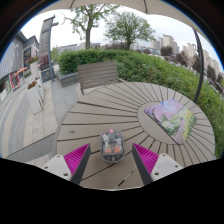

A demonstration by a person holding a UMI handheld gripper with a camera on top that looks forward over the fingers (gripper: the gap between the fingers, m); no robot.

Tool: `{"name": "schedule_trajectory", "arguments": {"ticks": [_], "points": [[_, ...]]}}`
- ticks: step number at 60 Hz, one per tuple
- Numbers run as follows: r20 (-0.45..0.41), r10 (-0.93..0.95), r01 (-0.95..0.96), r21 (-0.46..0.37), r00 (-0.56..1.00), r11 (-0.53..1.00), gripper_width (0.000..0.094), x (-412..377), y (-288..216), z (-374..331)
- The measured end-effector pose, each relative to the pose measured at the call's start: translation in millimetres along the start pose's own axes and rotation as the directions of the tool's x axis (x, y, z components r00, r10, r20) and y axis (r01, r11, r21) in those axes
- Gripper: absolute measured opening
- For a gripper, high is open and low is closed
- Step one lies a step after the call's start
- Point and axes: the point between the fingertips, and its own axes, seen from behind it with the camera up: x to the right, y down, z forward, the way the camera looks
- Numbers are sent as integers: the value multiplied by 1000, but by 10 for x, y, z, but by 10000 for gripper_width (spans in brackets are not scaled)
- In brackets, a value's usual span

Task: Arrange mouse

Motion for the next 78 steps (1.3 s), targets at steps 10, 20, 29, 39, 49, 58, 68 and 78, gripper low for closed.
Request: {"name": "schedule_trajectory", "arguments": {"ticks": [10,20,29,39,49,58,68,78], "points": [[-5,-10,10,3,1000,1000,856,29,-63,258],[-2,-11,11,5,1000,1000,858,42,-124,387],[-17,-23,23,-5,1000,1000,440,95,-142,414],[-10,-15,15,-30,1000,999,395,180,-246,267],[11,20,-21,51,1000,998,395,592,-1029,-29],[-31,8,-4,114,999,993,395,1472,-1796,87],[-125,50,-40,79,991,996,395,2530,-1810,519],[-103,58,-59,-6,993,998,396,2948,-1218,1077]]}}
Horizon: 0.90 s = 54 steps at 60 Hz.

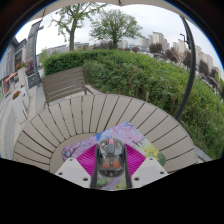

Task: Arrange mouse

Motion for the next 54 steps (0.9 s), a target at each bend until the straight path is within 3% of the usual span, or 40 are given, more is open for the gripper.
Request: {"name": "schedule_trajectory", "arguments": {"ticks": [10,17,19,21,28,42,54], "points": [[7,-22,22,-34,1000,999,404,91,351,157],[34,-17,18,-45,999,999,499,63,374,204],[29,-15,17,-66,999,998,618,85,381,173],[24,-7,9,-74,1000,997,843,98,350,114],[-10,17,-18,-80,1000,997,846,209,179,-406],[91,11,2,-141,996,990,845,108,213,-2213],[81,-41,53,-147,996,988,845,341,413,-3190]]}}
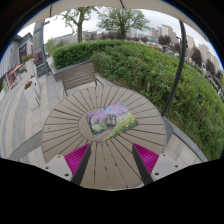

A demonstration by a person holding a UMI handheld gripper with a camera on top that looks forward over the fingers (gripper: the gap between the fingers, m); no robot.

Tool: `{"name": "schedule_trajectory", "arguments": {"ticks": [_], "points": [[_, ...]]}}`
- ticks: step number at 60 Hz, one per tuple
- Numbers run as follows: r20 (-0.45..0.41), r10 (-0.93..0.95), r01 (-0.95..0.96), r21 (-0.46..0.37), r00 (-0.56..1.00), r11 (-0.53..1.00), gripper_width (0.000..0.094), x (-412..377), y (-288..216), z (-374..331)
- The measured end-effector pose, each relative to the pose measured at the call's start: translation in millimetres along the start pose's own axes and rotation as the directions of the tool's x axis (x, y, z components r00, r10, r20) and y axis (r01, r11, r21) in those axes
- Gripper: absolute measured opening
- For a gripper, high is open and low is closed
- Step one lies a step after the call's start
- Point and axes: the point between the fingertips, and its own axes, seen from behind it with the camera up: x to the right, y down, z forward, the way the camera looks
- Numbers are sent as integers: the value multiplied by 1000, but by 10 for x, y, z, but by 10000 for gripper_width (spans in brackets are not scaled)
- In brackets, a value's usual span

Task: Arrange mouse

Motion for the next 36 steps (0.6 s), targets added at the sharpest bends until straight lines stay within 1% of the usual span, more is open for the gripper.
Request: {"name": "schedule_trajectory", "arguments": {"ticks": [7,16,22,28,32,36], "points": [[18,16,-16,-2,1000,1000,850,31,96,-197],[25,27,-28,16,999,999,850,34,61,-200],[13,0,0,41,1000,999,851,48,-5,-205],[47,15,-17,38,999,999,851,-62,-31,-200],[41,-2,0,49,999,999,850,-84,-53,-197],[61,10,-12,40,998,999,850,-149,-42,-198]]}}
